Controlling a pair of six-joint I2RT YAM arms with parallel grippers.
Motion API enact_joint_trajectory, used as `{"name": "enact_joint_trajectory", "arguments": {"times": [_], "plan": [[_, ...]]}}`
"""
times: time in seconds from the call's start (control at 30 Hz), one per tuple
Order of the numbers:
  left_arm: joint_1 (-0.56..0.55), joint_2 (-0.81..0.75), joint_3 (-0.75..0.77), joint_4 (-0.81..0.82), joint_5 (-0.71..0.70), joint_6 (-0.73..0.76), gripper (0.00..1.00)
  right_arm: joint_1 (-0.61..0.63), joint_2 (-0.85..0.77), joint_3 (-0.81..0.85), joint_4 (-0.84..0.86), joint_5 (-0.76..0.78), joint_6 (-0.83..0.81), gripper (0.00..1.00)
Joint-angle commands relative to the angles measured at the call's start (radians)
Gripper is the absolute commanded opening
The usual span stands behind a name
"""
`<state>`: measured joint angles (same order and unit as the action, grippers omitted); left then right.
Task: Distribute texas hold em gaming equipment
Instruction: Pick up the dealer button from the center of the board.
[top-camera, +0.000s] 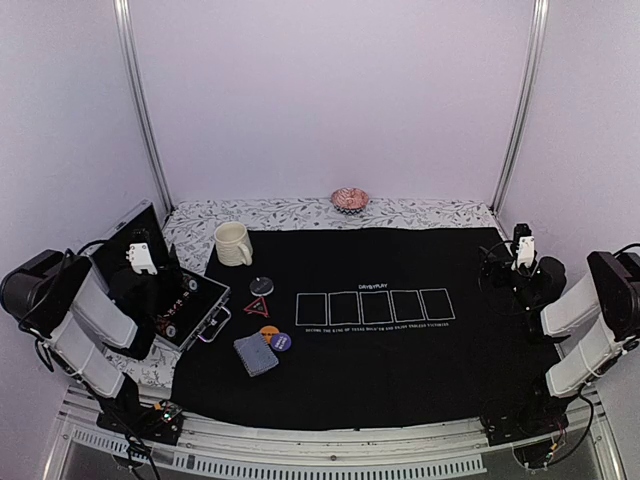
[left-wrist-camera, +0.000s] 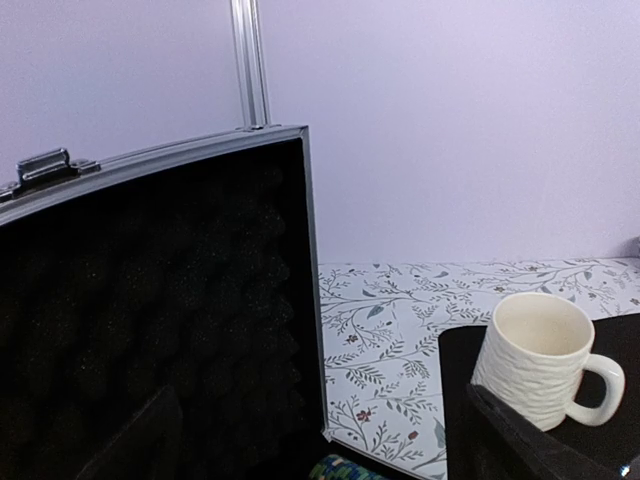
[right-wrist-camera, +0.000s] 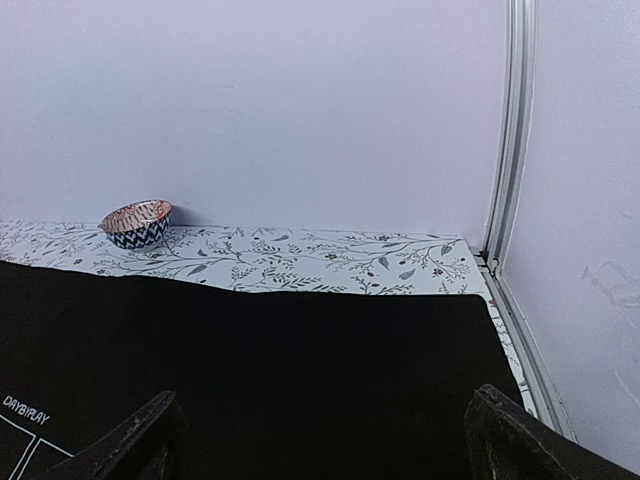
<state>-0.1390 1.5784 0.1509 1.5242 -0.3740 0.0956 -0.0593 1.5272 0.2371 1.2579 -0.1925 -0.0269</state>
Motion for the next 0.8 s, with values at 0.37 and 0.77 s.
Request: {"name": "enact_joint_trajectory", "arguments": {"times": [0.37,0.77], "plan": [[0.027,-0.016,0.041,-0.088,-0.015,-0.038,0.98,0.000,-0.107,0.029,-0.095,0.051,0.002,0.99],[-0.012,-0.009,-0.070,0.150,-0.019,0.013,0.97,-0.001,-0.697,0.206,-0.593,-0.282,0.300,0.99]]}}
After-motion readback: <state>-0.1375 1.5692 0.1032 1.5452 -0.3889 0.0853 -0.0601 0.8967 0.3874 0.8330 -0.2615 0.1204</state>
